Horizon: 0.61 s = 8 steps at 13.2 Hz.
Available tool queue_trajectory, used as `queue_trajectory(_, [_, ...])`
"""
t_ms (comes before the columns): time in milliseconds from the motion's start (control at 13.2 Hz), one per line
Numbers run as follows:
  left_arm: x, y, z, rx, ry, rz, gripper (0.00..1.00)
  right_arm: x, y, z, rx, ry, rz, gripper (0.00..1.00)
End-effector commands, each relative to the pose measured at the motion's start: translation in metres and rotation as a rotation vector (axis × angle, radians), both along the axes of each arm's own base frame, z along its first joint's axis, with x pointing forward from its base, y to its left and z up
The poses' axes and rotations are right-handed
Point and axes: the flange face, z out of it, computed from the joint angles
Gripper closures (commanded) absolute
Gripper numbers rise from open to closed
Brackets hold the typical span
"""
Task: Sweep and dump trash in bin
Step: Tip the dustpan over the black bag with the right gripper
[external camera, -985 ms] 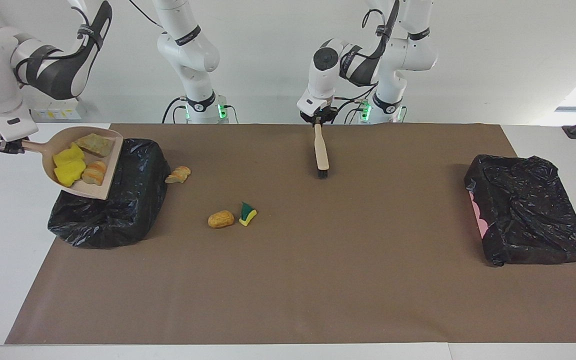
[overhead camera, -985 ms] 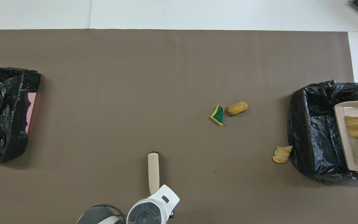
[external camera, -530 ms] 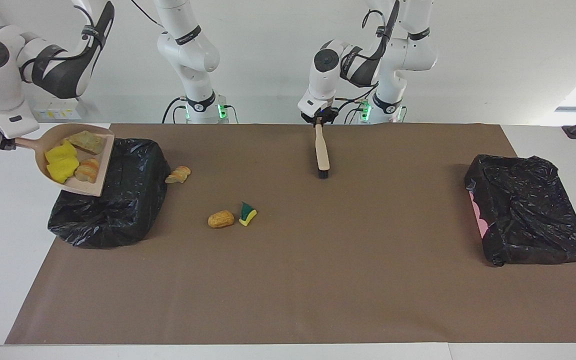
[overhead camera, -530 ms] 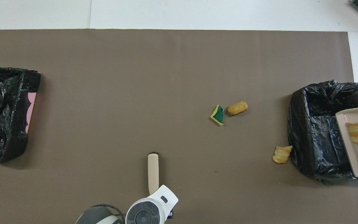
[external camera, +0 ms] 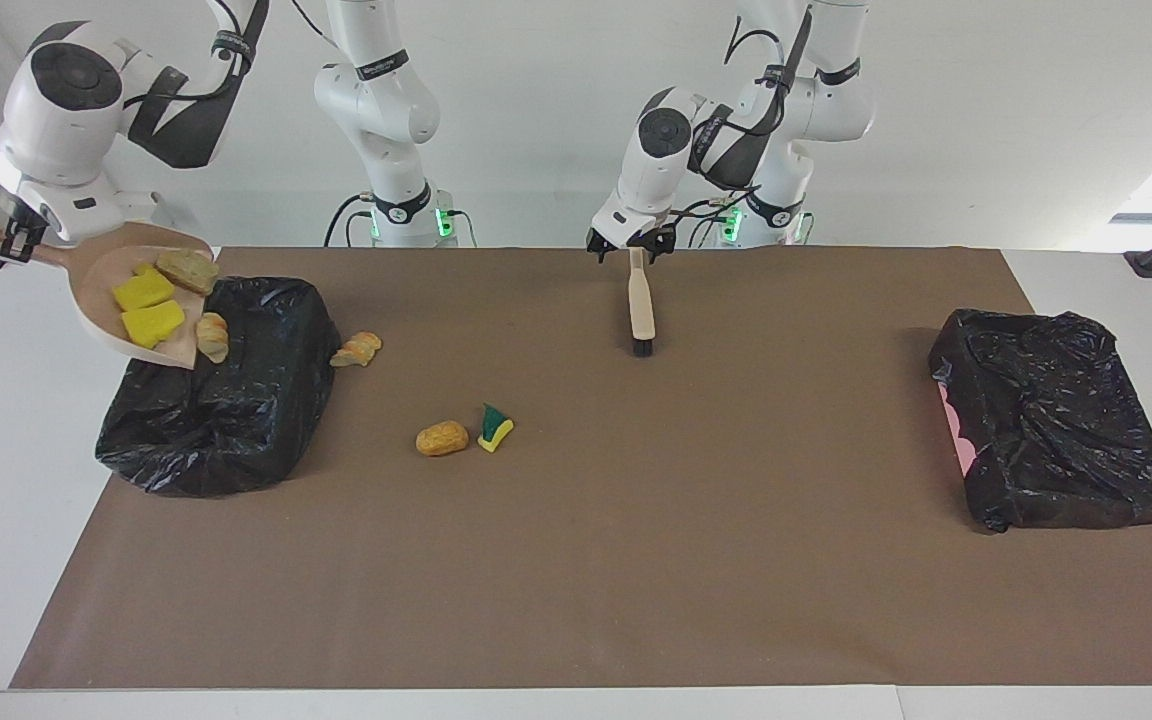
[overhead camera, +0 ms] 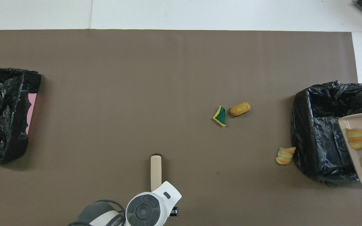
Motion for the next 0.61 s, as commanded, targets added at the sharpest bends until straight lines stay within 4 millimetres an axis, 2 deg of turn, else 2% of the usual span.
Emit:
queue_trajectory(0, [0.054, -0.001, 0.025, 0.019, -0.087, -0.059, 0.0, -0.009, 0.035, -0.009, -0.03, -0.006, 0.045, 1.0])
queue_trajectory(152, [0.1, 0.013, 0.052, 0.015, -0.164, -0.044, 0.0, -0.012, 0.054, -0.014, -0.031, -0.017, 0.049, 1.0])
queue_trajectory(227, [0.123, 0.025, 0.07, 0.001, -0.202, -0.035, 0.0, -0.015, 0.05, -0.013, -0.032, -0.019, 0.036, 1.0])
queue_trajectory(303, [0.148, 0.047, 0.091, -0.011, -0.228, -0.035, 0.0, -0.017, 0.043, -0.006, -0.037, -0.026, 0.041, 1.0])
queue_trajectory(379, [0.163, 0.071, 0.113, -0.009, -0.231, -0.049, 0.0, -0.023, 0.029, -0.002, -0.05, -0.016, 0.037, 1.0])
queue_trajectory(530, [0.186, 0.112, 0.149, -0.003, -0.201, -0.114, 0.0, -0.026, 0.025, 0.008, -0.066, -0.024, 0.046, 1.0])
